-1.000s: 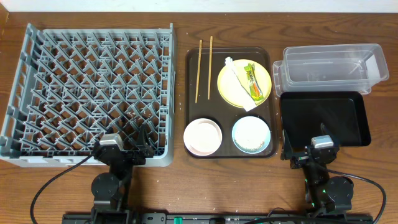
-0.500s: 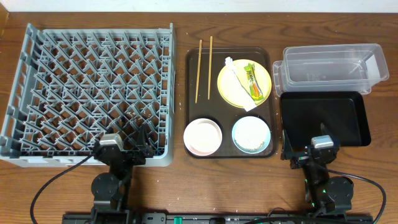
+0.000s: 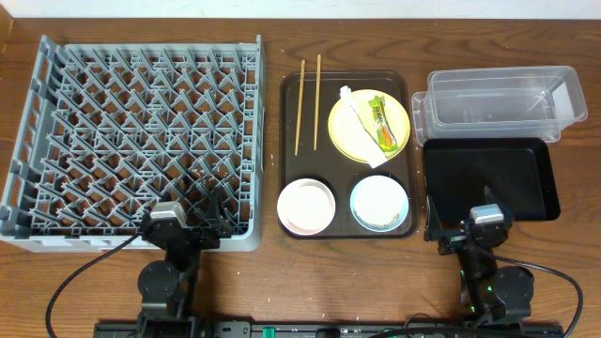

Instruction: Sort waste into correct bins and load items into the dishwasher

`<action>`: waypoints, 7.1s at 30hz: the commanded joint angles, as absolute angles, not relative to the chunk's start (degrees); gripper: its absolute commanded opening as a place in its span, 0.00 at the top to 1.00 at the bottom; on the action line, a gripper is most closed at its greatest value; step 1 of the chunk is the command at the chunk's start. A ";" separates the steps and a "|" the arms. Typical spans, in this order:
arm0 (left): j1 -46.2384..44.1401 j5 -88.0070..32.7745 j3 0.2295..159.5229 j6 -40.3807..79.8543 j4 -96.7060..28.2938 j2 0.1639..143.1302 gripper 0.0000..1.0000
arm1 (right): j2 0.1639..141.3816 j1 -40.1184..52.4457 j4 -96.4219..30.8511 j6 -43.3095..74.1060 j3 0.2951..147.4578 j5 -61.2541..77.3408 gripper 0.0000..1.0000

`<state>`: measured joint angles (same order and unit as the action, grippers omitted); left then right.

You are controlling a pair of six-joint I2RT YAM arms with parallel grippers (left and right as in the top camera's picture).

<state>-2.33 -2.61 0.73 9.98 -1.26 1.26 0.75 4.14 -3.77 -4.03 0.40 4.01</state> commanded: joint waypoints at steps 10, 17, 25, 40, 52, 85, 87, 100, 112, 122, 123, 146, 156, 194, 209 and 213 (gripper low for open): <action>-2.48 -0.86 0.25 8.62 -3.99 1.37 0.02 | 0.75 3.70 -4.05 -4.78 0.32 3.29 0.01; -2.48 -0.86 0.25 8.60 -4.01 1.37 0.02 | 0.75 3.70 -4.05 -4.78 0.32 3.29 0.01; -2.48 -0.86 0.25 8.60 -4.01 1.37 0.02 | 0.75 3.70 -4.05 -4.78 0.32 3.29 0.01; -2.48 -0.89 0.25 8.62 -3.77 1.37 0.02 | 0.75 3.70 -4.05 -6.72 0.32 2.85 0.01; -2.48 -14.39 0.38 8.84 4.29 1.37 0.02 | 0.75 3.73 1.98 5.02 0.71 14.06 0.01; -2.48 -25.65 65.12 13.41 -43.97 52.29 0.02 | 78.54 10.59 -47.09 10.46 73.06 28.58 0.01; -2.48 -26.17 65.12 13.43 -44.16 53.12 0.02 | 83.59 14.76 -49.63 10.48 76.93 19.86 0.05; -2.48 -26.15 65.06 13.41 -49.08 55.31 0.02 | 111.15 23.44 -37.63 12.82 81.69 -2.20 0.35; -2.48 -26.15 65.06 13.41 -49.25 55.31 0.02 | 115.31 23.27 -34.09 16.80 81.87 -2.76 0.99; -2.48 -26.15 65.06 13.41 -49.25 55.31 0.02 | 95.42 15.27 -39.64 31.79 81.87 -3.20 0.99; -2.48 -26.15 65.06 13.41 -49.25 55.31 0.02 | 93.62 13.89 -41.19 36.49 81.84 -5.13 0.99; -2.48 -26.15 65.04 13.41 -49.25 55.31 0.02 | 104.81 -1.10 -36.03 58.41 81.76 -13.04 0.58; -2.48 -26.15 65.04 13.41 -49.25 55.31 0.02 | 94.11 3.22 -28.29 25.19 81.80 20.67 0.51; -2.48 -26.15 65.01 13.41 -49.25 55.31 0.02 | 109.67 18.06 -32.97 22.61 81.76 -7.01 0.99; -2.48 -26.15 65.01 13.41 -49.25 55.31 0.02 | 102.83 -1.52 -35.07 53.80 81.76 -14.04 0.98; -2.48 -26.15 65.01 13.41 -49.25 55.31 0.02 | 105.19 -2.94 -34.00 52.05 81.76 -13.43 0.39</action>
<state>-2.37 -25.41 63.96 13.30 -49.12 55.31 103.96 -2.20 -34.83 51.24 81.97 -13.80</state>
